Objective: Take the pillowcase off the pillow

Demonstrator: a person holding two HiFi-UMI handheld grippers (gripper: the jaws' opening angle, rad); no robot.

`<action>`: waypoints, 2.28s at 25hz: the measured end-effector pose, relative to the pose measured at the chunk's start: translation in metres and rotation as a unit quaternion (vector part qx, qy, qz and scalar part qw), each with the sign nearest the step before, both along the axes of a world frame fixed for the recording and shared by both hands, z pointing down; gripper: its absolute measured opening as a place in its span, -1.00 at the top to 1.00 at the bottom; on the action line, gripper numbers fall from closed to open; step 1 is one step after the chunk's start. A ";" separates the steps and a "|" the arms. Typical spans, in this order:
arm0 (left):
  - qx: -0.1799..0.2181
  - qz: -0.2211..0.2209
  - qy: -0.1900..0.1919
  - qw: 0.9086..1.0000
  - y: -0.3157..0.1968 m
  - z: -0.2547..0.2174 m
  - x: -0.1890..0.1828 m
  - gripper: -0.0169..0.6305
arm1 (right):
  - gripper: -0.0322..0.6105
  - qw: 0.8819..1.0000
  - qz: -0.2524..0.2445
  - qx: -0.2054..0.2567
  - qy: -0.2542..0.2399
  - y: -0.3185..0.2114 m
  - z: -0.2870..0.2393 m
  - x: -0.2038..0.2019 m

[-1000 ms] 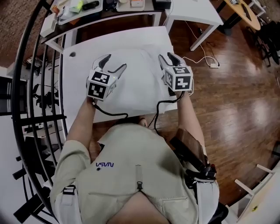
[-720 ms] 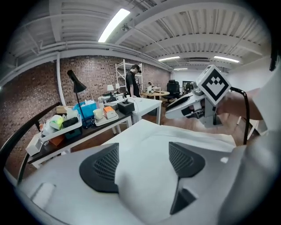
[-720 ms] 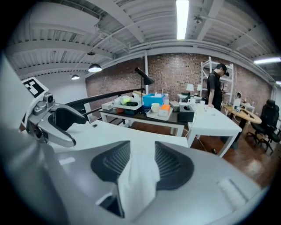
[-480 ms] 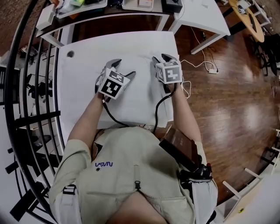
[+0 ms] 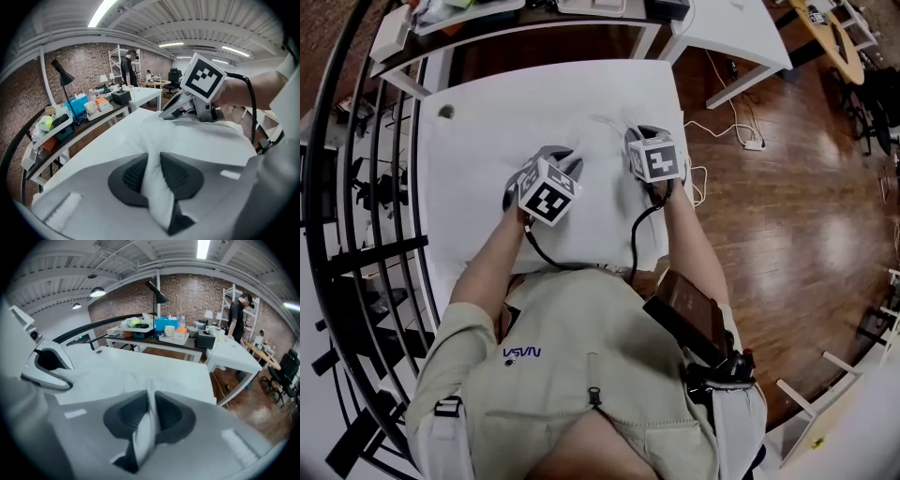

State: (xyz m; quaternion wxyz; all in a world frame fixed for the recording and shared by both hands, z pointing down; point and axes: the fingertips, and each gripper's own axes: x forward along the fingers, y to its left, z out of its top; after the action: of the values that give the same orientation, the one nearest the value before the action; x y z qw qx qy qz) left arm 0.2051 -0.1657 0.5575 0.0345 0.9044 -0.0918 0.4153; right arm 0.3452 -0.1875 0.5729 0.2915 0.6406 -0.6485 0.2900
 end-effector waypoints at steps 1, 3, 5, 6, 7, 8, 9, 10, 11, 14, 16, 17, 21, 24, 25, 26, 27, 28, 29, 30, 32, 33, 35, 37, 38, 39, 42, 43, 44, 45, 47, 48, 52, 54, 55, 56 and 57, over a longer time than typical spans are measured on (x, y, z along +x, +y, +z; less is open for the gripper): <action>0.011 0.000 0.009 1.000 0.002 -0.004 -0.001 0.73 | 0.78 1.000 -0.005 0.003 0.009 0.002 -0.002 -0.002; 0.027 -0.007 0.034 0.999 0.006 -0.018 -0.006 0.81 | 0.83 0.999 -0.015 0.018 0.027 0.002 -0.011 -0.004; 0.034 -0.019 0.066 0.997 0.009 -0.037 -0.013 0.85 | 0.84 0.998 -0.013 0.036 0.041 0.001 -0.024 0.000; 0.038 -0.024 0.082 0.996 0.010 -0.048 -0.016 0.86 | 0.84 0.998 -0.006 0.045 0.045 0.001 -0.032 0.003; 0.042 -0.027 0.095 0.994 0.012 -0.058 -0.020 0.86 | 0.84 0.998 0.002 0.053 0.046 0.000 -0.039 0.006; 0.048 -0.028 0.105 0.993 0.014 -0.068 -0.024 0.86 | 0.85 0.997 0.012 0.062 0.046 0.000 -0.045 0.010; 0.056 -0.026 0.113 0.992 0.017 -0.077 -0.028 0.86 | 0.85 0.996 0.022 0.071 0.049 0.000 -0.050 0.015; 0.063 -0.024 0.120 0.991 0.019 -0.086 -0.032 0.86 | 0.85 0.995 0.032 0.079 0.052 0.000 -0.053 0.021; 0.069 -0.024 0.126 0.989 0.022 -0.093 -0.035 0.86 | 0.85 0.994 0.043 0.087 0.056 0.000 -0.057 0.027; 0.081 -0.025 0.144 0.986 0.029 -0.111 -0.043 0.87 | 0.85 0.990 0.078 0.103 0.065 0.000 -0.063 0.046; 0.089 -0.028 0.157 0.983 0.029 -0.120 -0.050 0.87 | 0.85 0.986 0.111 0.103 0.074 0.001 -0.062 0.064; 0.091 -0.033 0.165 0.982 0.028 -0.124 -0.055 0.87 | 0.85 0.984 0.128 0.097 0.077 0.003 -0.058 0.073; 0.098 -0.075 0.205 0.971 0.013 -0.140 -0.073 0.87 | 0.85 0.984 0.158 0.048 0.064 0.019 -0.020 0.099; 0.094 -0.094 0.222 0.966 -0.001 -0.144 -0.076 0.87 | 0.75 0.989 0.138 0.024 0.041 0.028 0.009 0.094; 0.089 -0.096 0.223 0.966 -0.004 -0.143 -0.075 0.87 | 0.66 0.990 0.134 0.019 0.036 0.032 0.016 0.090; 0.085 -0.096 0.225 0.966 -0.007 -0.142 -0.073 0.87 | 0.57 0.990 0.133 0.015 0.034 0.035 0.021 0.086; 0.080 -0.096 0.227 0.966 -0.010 -0.141 -0.071 0.87 | 0.53 0.990 0.135 0.016 0.032 0.039 0.022 0.083; 0.077 -0.096 0.230 0.965 -0.013 -0.141 -0.068 0.87 | 0.51 0.990 0.138 0.024 0.028 0.041 0.020 0.079; 0.073 -0.096 0.234 0.965 -0.017 -0.142 -0.066 0.87 | 0.50 0.989 0.142 0.038 0.021 0.043 0.015 0.076; 0.069 -0.097 0.240 0.963 -0.019 -0.144 -0.065 0.87 | 0.50 0.988 0.143 0.056 0.013 0.045 0.007 0.073; 0.060 -0.101 0.256 0.960 -0.023 -0.149 -0.061 0.87 | 0.50 0.985 0.147 0.093 -0.001 0.054 -0.009 0.068; 0.056 -0.102 0.265 0.957 -0.024 -0.152 -0.059 0.87 | 0.50 0.982 0.153 0.107 -0.008 0.062 -0.015 0.068; 0.051 -0.099 0.280 0.953 -0.025 -0.158 -0.051 0.87 | 0.50 0.977 0.170 0.128 -0.021 0.085 -0.023 0.069; 0.048 -0.091 0.287 0.952 -0.027 -0.160 -0.040 0.87 | 0.51 0.973 0.185 0.136 -0.030 0.108 -0.024 0.068; 0.044 -0.088 0.286 0.953 -0.029 -0.158 -0.033 0.87 | 0.51 0.971 0.193 0.138 -0.032 0.119 -0.023 0.067; 0.038 -0.086 0.282 0.955 -0.031 -0.154 -0.026 0.87 | 0.51 0.969 0.201 0.139 -0.034 0.130 -0.021 0.067; 0.022 -0.089 0.261 0.961 -0.044 -0.131 -0.005 0.85 | 0.53 0.965 0.219 0.139 -0.037 0.155 -0.015 0.065; 0.024 -0.091 0.250 0.964 -0.050 -0.122 0.001 0.84 | 0.54 0.965 0.222 0.137 -0.037 0.161 -0.012 0.063; 0.030 -0.094 0.238 0.966 -0.057 -0.113 0.005 0.80 | 0.54 0.965 0.223 0.135 -0.037 0.166 -0.009 0.061; 0.041 -0.098 0.228 0.968 -0.063 -0.108 0.008 0.76 | 0.54 0.965 0.225 0.133 -0.037 0.170 -0.005 0.058; 0.073 -0.109 0.226 0.965 -0.074 -0.111 0.008 0.81 | 0.54 0.966 0.223 0.127 -0.036 0.174 -0.001 0.052; 0.089 -0.112 0.233 0.962 -0.075 -0.119 0.007 0.84 | 0.54 0.967 0.220 0.126 -0.033 0.175 -0.001 0.050; 0.103 -0.070 0.221 0.967 -0.042 -0.126 -0.004 0.38 | 0.55 0.967 0.214 0.136 -0.019 0.176 -0.006 0.044; 0.087 -0.034 0.185 0.978 -0.006 -0.106 -0.016 0.10 | 0.55 0.966 0.214 0.143 -0.013 0.179 -0.009 0.041; 0.081 -0.020 0.163 0.983 0.012 -0.094 -0.024 0.00 | 0.55 0.966 0.214 0.146 -0.010 0.182 -0.011 0.039; 0.074 -0.012 0.145 0.987 0.028 -0.083 -0.034 -0.07 | 0.55 0.965 0.213 0.151 -0.009 0.184 -0.013 0.036; 0.065 -0.015 0.134 0.989 0.040 -0.073 -0.046 -0.12 | 0.55 0.965 0.209 0.157 -0.010 0.187 -0.017 0.031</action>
State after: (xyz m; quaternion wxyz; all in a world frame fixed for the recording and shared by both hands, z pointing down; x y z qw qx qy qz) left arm 0.1591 -0.1255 0.4842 -0.0064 0.9506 -0.1262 0.2835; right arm 0.3761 -0.0005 0.5559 0.1135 0.7967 -0.5406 0.2451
